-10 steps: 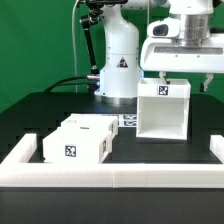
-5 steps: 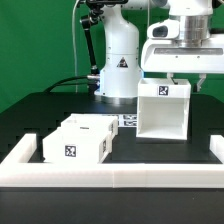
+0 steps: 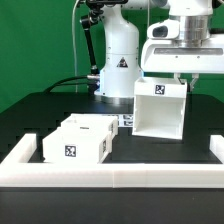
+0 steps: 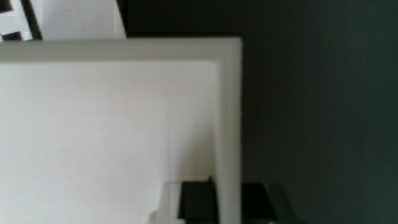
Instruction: Assemble drawer
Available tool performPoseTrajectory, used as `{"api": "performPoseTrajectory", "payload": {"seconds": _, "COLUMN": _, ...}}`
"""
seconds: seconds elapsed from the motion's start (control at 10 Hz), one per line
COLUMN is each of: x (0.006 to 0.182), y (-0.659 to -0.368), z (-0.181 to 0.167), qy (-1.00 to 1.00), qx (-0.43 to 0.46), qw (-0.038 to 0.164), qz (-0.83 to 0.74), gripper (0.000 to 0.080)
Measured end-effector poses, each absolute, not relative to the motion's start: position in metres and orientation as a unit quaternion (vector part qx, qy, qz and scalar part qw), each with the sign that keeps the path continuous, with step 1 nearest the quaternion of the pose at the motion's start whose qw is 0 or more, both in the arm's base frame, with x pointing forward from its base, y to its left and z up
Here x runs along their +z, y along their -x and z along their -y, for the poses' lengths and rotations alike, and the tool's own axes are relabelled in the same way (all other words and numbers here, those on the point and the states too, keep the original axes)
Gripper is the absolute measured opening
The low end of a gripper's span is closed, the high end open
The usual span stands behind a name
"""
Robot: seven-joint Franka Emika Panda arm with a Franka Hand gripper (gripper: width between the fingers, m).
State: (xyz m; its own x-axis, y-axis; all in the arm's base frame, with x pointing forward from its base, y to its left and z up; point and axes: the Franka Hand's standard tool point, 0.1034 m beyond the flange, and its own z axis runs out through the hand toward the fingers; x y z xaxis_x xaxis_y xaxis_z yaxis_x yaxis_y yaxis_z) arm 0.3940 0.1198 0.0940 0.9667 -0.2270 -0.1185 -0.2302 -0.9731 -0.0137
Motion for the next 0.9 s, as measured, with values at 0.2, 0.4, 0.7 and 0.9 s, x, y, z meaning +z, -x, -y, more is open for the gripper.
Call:
{"api": "performPoseTrajectory", "payload": {"seconds": 0.2, "x": 0.094, "y": -0.394, "z": -0.120, "qy": 0.992, "qx": 0.058, "qw": 0.014, "qz": -0.115, "gripper": 0.0036}}
{"api": "performPoseTrajectory", "payload": {"seconds": 0.4, "x": 0.094, "y": -0.394, "z": -0.120, "qy": 0.992, "qx": 0.058, "qw": 0.014, "qz": -0.115, "gripper": 0.0036}}
{"api": "performPoseTrajectory", "payload": {"seconds": 0.7, "x": 0.094, "y": -0.442, "z": -0.114, "qy": 0.995, "qx": 0.041, "qw": 0.029, "qz": -0.089, "gripper": 0.0036}}
{"api": "performPoseTrajectory", "payload": {"seconds": 0.9, "x": 0.095, "y": -0.476, "z": -0.114, "qy": 0.995, "qx": 0.026, "qw": 0.037, "qz": -0.086, "gripper": 0.0037}}
